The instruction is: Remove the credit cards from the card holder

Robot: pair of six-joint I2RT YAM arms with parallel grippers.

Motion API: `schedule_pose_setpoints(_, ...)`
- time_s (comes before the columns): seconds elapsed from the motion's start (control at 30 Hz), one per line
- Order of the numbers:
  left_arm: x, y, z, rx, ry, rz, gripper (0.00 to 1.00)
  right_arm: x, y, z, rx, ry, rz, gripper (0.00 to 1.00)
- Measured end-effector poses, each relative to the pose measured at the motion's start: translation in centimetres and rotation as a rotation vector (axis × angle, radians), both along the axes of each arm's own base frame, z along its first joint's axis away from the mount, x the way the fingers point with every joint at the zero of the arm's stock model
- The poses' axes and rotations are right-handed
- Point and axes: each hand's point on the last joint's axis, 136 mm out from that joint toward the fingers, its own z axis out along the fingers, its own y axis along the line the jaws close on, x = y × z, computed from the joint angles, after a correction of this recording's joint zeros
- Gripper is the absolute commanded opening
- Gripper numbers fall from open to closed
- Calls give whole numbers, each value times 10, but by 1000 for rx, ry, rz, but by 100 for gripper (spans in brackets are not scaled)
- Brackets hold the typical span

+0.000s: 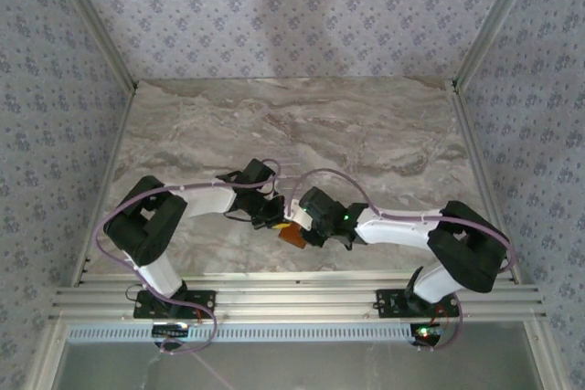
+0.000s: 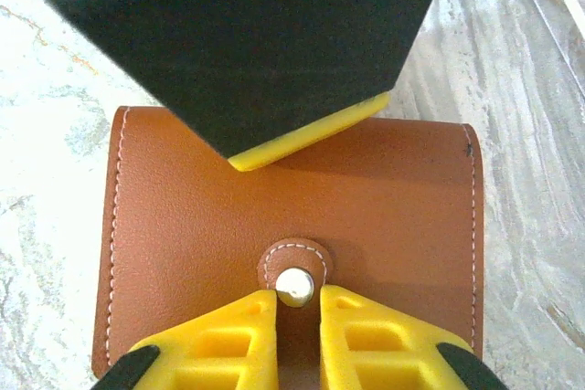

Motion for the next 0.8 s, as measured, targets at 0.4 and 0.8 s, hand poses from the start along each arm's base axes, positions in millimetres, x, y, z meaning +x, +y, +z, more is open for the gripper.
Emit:
schedule_pose_setpoints(0.4,-2,-6,-2,-43,15,-17,2,-4,-7,15,170,-84,-45,2)
schedule_pose_setpoints(0.8,-2,-9,-2,-67,6,-25,3,-5,-25,32,265,-60,-215,25)
